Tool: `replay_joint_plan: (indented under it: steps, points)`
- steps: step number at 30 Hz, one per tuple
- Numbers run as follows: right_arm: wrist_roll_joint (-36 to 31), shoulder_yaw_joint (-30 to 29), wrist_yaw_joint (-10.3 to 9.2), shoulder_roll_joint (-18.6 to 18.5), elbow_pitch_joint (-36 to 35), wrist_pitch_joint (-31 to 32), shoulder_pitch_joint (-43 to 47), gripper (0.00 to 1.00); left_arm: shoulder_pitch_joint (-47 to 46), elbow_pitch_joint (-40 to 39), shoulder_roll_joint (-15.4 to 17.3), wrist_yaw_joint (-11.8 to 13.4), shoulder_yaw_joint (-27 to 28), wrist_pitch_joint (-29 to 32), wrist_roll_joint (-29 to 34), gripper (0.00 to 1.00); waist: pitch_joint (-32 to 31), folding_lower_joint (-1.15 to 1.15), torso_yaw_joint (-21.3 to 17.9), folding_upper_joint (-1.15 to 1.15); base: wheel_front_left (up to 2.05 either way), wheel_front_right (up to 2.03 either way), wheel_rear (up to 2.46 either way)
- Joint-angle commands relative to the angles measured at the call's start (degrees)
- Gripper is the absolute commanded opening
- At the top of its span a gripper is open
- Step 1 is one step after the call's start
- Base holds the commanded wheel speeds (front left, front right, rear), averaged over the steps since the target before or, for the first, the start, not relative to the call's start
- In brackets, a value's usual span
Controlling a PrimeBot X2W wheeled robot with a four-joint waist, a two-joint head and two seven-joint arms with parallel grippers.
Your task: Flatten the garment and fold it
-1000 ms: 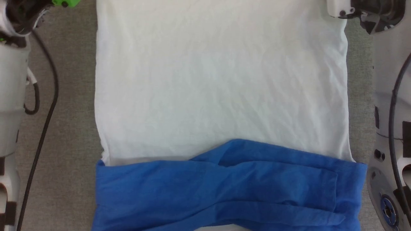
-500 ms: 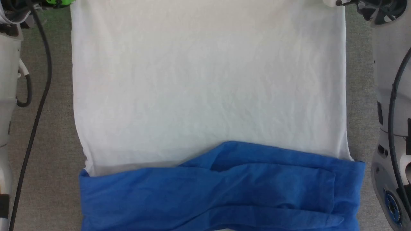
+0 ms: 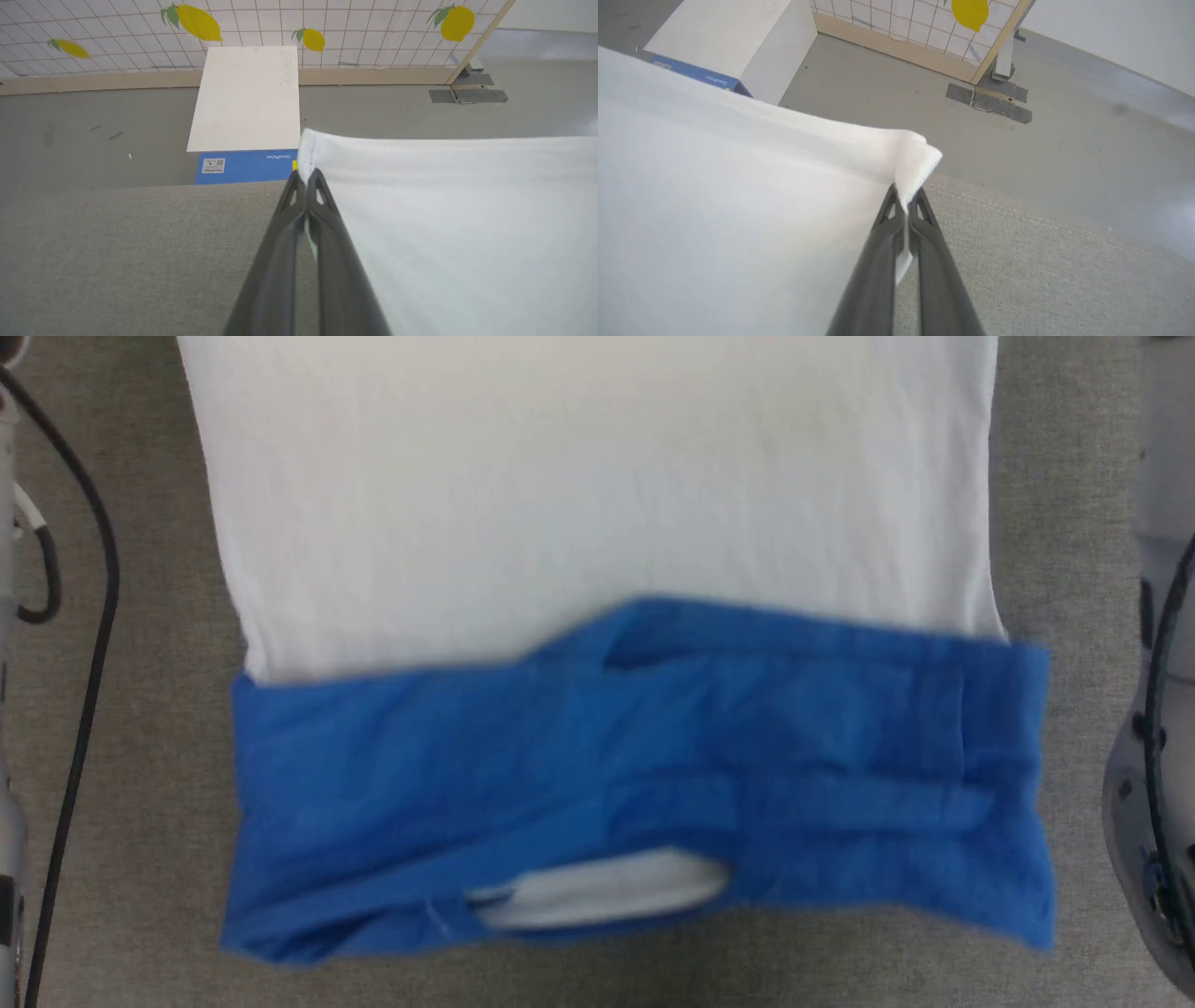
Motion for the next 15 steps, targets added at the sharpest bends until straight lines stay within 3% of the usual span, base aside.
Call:
replay_joint_plan:
  steps: [1, 8, 15]
  points:
    - [-1.05, -0.72, -0.1, -0.59, 0.56, -3.01, -1.71, 0.0, -1.53, 0.88, 0.72, 0.09, 0.63, -2.62, 0.88, 0.0, -1.53, 0.0, 0.62, 0.0, 0.0, 0.0, 0.0]
    - [-1.4, -2.16, -0.1, -0.57, 4.69, -11.87, -1.27, 0.0, 0.32, 3.64, -0.95, -2.91, 1.7, -13.84, 0.17, 0.0, -6.87, 0.0, 1.44, 0.0, 0.0, 0.0, 0.0]
    - [7.38, -0.21, -0.1, -1.67, 5.39, -19.49, 9.11, 0.0, 12.28, 1.95, -3.54, -7.23, 2.43, -22.33, -3.99, 0.0, -15.82, 0.0, 2.34, 0.0, 0.0, 0.0, 0.0]
